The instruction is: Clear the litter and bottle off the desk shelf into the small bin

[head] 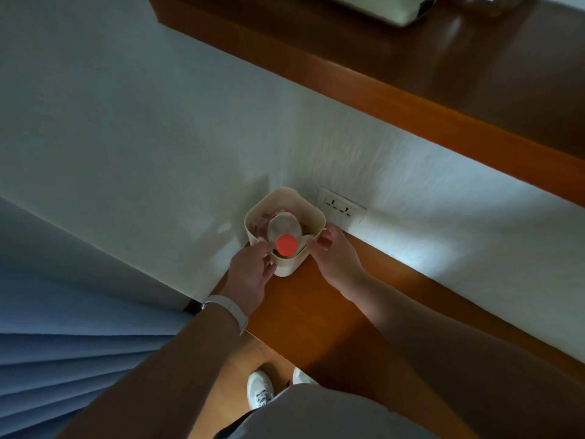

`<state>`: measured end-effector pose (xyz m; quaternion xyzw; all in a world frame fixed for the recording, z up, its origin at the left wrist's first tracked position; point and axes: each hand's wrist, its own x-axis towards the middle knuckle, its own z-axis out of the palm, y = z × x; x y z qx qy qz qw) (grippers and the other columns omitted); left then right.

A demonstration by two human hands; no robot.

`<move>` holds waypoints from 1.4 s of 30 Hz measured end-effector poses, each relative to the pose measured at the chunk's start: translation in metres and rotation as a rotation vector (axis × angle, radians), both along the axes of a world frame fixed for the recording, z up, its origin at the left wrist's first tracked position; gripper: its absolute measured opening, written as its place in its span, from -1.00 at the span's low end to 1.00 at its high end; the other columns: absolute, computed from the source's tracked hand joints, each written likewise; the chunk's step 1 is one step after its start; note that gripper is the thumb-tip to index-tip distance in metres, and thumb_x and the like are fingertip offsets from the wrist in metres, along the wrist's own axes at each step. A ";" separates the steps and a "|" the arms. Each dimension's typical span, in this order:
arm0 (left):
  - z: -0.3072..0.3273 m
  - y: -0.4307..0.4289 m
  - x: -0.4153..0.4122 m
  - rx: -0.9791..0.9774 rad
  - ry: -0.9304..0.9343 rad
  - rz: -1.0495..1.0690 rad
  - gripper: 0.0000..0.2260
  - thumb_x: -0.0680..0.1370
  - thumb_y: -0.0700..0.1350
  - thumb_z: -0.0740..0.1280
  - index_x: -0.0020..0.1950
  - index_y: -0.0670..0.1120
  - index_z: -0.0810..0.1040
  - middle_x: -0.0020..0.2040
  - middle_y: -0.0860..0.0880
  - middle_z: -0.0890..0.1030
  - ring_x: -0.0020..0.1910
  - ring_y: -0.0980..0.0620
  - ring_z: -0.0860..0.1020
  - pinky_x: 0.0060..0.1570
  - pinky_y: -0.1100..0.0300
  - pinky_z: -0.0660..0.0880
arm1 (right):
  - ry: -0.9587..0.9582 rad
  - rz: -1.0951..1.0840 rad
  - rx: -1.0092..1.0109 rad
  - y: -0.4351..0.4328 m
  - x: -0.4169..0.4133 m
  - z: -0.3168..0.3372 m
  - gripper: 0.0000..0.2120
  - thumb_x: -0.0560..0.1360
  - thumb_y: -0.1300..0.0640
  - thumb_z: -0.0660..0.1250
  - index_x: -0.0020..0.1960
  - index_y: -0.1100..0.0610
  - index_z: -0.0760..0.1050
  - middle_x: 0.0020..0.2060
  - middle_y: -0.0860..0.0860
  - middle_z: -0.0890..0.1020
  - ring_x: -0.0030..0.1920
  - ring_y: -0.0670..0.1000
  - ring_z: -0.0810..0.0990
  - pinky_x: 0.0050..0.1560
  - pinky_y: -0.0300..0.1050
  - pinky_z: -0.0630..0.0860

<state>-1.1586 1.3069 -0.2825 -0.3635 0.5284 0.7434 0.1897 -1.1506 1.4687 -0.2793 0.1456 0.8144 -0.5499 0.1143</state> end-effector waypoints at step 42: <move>0.030 -0.026 -0.001 -0.813 0.351 -0.623 -0.59 0.66 0.02 0.30 0.50 0.00 0.41 0.49 0.00 0.46 0.44 -0.03 0.46 0.34 0.05 0.45 | 0.208 0.206 0.336 0.034 -0.029 0.032 -0.57 0.60 -0.07 0.23 0.43 0.03 0.34 0.28 -0.12 0.46 0.20 -0.18 0.42 -0.04 -0.44 0.31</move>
